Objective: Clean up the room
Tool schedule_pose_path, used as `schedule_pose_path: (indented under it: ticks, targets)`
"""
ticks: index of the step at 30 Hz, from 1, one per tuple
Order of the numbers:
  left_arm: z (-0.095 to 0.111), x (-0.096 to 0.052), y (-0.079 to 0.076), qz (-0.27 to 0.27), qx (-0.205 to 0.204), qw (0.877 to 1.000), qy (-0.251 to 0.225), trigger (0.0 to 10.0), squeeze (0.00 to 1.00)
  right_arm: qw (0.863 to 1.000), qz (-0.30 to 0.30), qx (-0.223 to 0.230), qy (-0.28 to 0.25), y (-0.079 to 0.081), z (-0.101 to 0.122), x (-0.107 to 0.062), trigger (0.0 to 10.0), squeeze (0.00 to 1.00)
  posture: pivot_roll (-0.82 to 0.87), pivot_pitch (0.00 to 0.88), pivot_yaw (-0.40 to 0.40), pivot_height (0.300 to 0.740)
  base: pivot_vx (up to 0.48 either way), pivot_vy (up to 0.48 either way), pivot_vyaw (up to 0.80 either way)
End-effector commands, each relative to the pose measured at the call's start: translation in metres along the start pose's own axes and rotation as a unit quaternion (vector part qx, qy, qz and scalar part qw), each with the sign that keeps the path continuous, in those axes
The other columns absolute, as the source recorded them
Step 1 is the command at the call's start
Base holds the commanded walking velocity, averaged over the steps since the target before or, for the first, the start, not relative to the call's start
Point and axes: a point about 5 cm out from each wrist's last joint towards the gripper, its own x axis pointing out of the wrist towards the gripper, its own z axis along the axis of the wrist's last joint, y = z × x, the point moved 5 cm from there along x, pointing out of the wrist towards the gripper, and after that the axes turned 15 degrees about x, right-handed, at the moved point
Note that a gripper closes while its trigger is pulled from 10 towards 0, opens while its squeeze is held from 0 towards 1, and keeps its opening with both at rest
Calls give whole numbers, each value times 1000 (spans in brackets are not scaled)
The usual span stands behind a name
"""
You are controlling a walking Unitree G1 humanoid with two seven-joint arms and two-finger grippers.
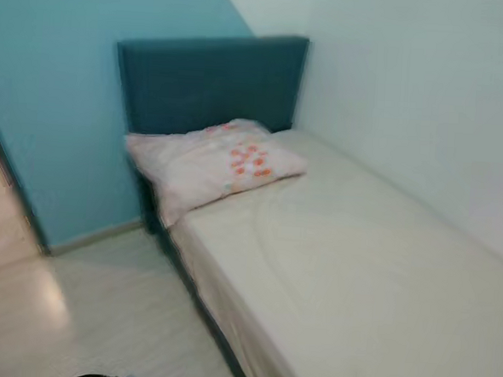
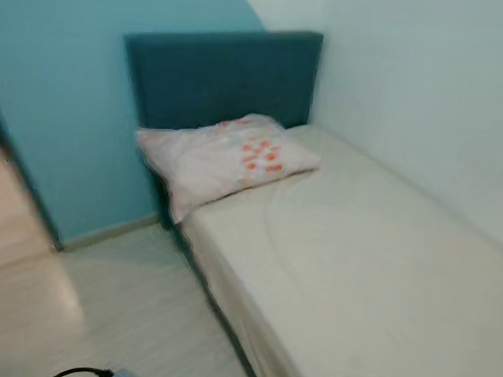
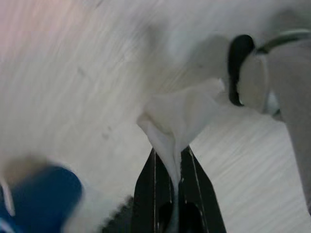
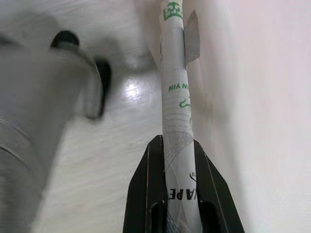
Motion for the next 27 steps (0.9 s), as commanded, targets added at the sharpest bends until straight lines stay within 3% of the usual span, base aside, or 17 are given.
schedule_pose_path:
  ticks: [1, 21, 27]
  targets:
    - [-13, -2, -11, -20, -7, 1000, 17, 10000, 0, 1000, 1, -10, -14, 1, 15, 1, 10000, 0, 57, 0, -94, 740, 0, 0, 775]
    - [-20, -3, -14, -24, 2, 999, 26, 10000, 0, 999, 23, -35, -18, 45, 27, 8, 10000, 0, 53, 0, -103, 740, 0, 0, 775]
    - [-19, -3, -14, -24, 5, 999, 25, 10000, 0, 999, 24, -39, -19, 50, 29, 8, 10000, 0, 55, 0, -103, 740, 0, 0, 775]
